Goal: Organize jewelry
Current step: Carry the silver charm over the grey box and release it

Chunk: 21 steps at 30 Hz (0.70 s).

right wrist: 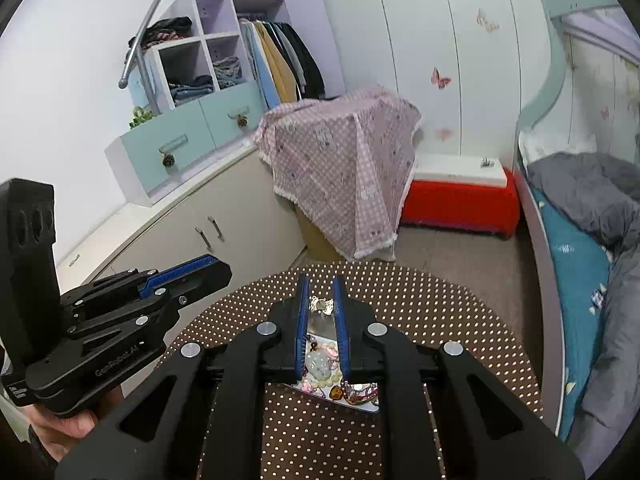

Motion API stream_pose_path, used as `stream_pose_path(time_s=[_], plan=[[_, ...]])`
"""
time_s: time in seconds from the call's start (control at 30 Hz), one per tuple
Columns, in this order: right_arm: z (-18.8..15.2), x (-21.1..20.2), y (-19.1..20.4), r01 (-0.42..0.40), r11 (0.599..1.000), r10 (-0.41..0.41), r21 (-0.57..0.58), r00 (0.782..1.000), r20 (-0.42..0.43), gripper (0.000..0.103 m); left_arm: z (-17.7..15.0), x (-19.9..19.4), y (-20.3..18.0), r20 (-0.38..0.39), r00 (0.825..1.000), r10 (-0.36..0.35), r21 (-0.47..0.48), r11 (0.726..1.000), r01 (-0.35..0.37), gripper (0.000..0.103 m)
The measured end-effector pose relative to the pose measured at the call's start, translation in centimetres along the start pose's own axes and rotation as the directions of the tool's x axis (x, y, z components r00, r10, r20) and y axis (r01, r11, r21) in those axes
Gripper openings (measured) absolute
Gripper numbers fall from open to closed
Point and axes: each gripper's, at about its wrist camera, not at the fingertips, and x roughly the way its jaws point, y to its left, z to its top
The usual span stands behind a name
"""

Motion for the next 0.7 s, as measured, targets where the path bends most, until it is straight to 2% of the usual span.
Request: stream_pose_path(time_s=[0.33,0.37,0.43,0.47,0.5,0.7], plan=[[-0.3,3.1,-1.6,0.0,0.998,0.004,0.057,0.997,-0.074,0.014,0.0,2.2,0.3,-0.054,0.998,0.037,-0.011,0.999,-0.037,0.015],[-0.4,3.3,-1.8,0.004,0.997,0.002,0.071,0.997,-0.078,0.019,-0.1,2.3,0.4,-0.061,0.997,0.046,-0.009,0.999,-0.046,0.021],[-0.6,3.3,-2.2,0.02,0.996,-0.013,0.091,0.997,-0.075,0.053,-0.1,2.0,0.5,-0.047,0.996,0.071,-0.015,0.997,-0.072,0.09],[-0.7,3.0,-2.6,0.044,0.993,-0.038,0.11,0.998,-0.059,0.082,-0.2,1.5,0.7,-0.015,0.996,0.084,-0.024,0.996,-0.085,0.093],[-0.7,2.9,-2.9,0.051,0.991,-0.045,0.12,0.998,-0.048,0.095,-0.1,1.1,0.9,0.004,0.996,0.092,-0.028,0.995,-0.091,0.094],[-1.0,1.5,-3.7,0.07,0.983,-0.066,0.168,0.997,-0.031,0.096,-0.2,-0.6,2.0,0.007,0.99,0.142,-0.054,0.988,-0.141,0.095]])
